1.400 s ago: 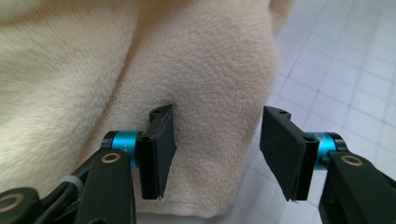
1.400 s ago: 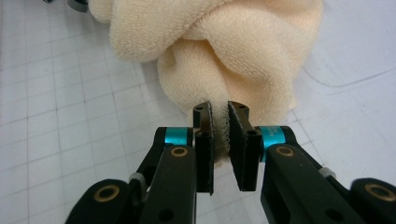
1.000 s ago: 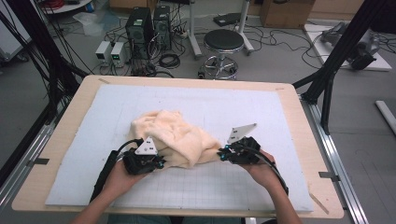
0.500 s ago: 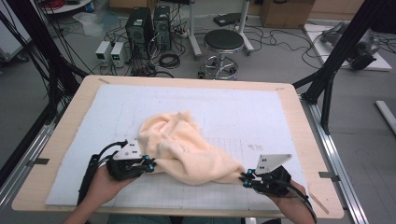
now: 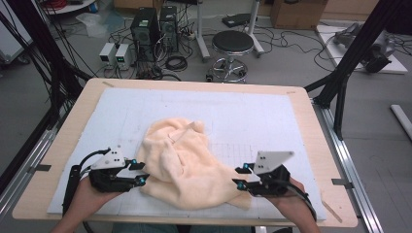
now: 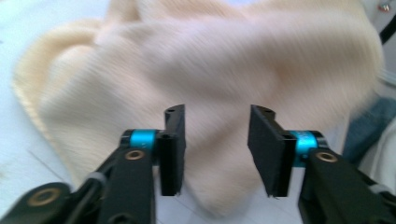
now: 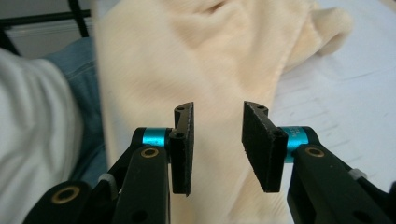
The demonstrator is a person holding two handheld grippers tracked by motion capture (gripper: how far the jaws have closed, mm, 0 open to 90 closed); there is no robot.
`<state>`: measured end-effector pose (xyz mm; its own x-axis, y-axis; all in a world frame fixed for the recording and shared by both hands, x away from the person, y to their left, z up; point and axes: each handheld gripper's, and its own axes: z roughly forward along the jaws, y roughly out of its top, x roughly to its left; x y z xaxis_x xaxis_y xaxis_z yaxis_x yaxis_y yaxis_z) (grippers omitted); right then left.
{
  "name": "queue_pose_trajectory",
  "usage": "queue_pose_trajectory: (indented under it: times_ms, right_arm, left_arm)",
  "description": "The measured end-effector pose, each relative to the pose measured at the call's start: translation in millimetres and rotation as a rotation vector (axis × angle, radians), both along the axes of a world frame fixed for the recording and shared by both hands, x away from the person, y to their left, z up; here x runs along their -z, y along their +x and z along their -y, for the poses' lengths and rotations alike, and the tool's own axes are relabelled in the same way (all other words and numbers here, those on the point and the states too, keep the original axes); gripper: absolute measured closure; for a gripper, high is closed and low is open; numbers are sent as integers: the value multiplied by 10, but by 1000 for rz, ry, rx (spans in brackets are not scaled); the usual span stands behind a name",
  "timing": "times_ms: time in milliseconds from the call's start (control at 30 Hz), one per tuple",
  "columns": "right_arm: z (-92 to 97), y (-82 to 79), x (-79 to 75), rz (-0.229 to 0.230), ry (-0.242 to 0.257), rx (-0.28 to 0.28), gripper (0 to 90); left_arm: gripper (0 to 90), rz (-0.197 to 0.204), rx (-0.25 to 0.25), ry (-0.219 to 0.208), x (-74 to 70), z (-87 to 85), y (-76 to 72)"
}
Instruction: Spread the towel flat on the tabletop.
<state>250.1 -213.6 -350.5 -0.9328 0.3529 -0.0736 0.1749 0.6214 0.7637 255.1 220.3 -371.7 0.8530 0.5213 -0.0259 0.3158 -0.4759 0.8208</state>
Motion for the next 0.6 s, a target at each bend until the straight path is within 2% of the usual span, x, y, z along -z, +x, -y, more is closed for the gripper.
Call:
queue_pose_trajectory:
  times_ms: [67, 133, 167, 200, 267, 300, 367, 400, 467, 500, 533, 567, 600]
  right_arm:
    - [-135, 186, 35, -5, -1, -10, 614]
    - [-265, 364, 100, -14, 6, -17, 595]
    - [-383, 516, 179, -27, -1, -9, 579]
    - [-383, 516, 179, -27, -1, -9, 579]
    - [-511, 685, 298, -44, -17, -5, 555]
    - [-606, 795, 406, -64, -35, 4, 553]
    - [-669, 878, 502, -86, -55, 8, 555]
    - [-669, 878, 502, -86, -55, 8, 555]
    - [-727, 988, 656, -148, -86, 6, 701]
    - [-727, 988, 656, -148, -86, 6, 701]
    - [-734, 1012, 690, -174, -91, 0, 778]
    - [-736, 1024, 714, -194, -92, -11, 811]
    - [-733, 1022, 715, -192, -96, -15, 824]
  left_arm:
    - [521, 2, -28, -34, -17, -24, 81]
    - [519, -5, -55, -25, 2, -39, 170]
    - [506, -11, -73, -25, 30, -46, 229]
    - [506, -20, -89, -21, 74, -50, 306]
    - [487, -37, -130, 5, 148, -46, 417]
    - [463, -49, -139, 16, 188, -35, 469]
    - [464, -69, -154, 31, 259, -15, 544]
    - [464, -84, -158, 39, 301, -1, 585]
    - [513, -128, -150, 60, 376, 26, 661]
    - [513, -142, -149, 64, 410, 46, 684]
    - [549, -157, -137, 70, 433, 61, 700]
    - [619, -160, -130, 72, 452, 82, 703]
    - [675, -155, -116, 88, 459, 97, 705]
